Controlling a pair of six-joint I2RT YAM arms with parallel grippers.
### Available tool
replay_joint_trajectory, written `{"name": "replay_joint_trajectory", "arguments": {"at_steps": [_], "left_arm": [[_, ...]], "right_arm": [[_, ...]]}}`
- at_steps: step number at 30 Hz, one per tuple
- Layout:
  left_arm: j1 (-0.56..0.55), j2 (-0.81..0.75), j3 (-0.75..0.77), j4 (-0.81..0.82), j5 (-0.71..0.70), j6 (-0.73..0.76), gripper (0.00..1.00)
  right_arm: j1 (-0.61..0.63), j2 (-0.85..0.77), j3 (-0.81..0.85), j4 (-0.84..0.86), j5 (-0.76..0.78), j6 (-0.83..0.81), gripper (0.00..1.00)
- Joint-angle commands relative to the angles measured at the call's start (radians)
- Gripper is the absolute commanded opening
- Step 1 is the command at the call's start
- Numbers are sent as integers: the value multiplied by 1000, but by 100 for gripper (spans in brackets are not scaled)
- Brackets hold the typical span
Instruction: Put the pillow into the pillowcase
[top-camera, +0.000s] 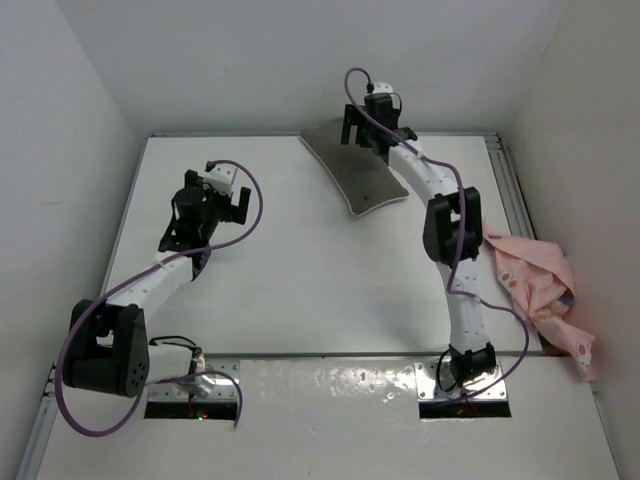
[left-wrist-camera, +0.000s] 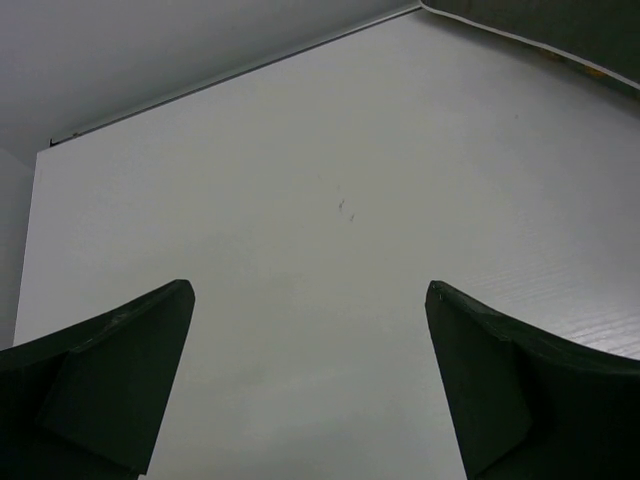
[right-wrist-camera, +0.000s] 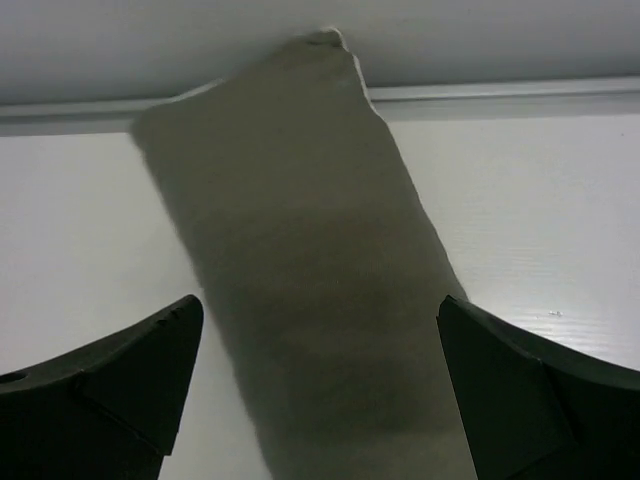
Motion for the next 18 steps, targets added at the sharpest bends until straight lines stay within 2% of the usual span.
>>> {"name": "replay_joint_trajectory", "arguments": {"at_steps": [1,3,4,5,7,8,9,10,13,15,18], "left_arm": [[7,-52,-7,52,-7,7,100],[9,-54,-9,55,-34,7,100],[7,-54,-11,61,-35,7,100],[7,-52,-12,64,-38,8,100],[7,-51,-14,81,-39,11,100],[7,-51,-14,90,-41,11,100],[9,-48,-15,109,-45,11,100],[9,-46,-15,116,-50,7,100],[9,-51,-18,141,-53,1,100],[10,-60,-29,156,-52,-2,100],[10,-80,-52,172,-50,4,100]], "right_arm": [[-10,162,104,-99,125,21,99],[3,180,93,-98,104,4,92],[13,185,81,-102,72,-23,84],[24,182,78,-123,41,-45,60],[76,162,40,-134,-2,-144,33],[99,123,14,-122,-13,-201,9],[125,93,-58,-114,-26,-267,0],[185,57,-101,-101,-43,-433,0],[283,-132,-346,-21,-135,-651,0],[309,-277,-530,39,-319,-713,0],[332,-390,-666,91,-418,-735,0]]}}
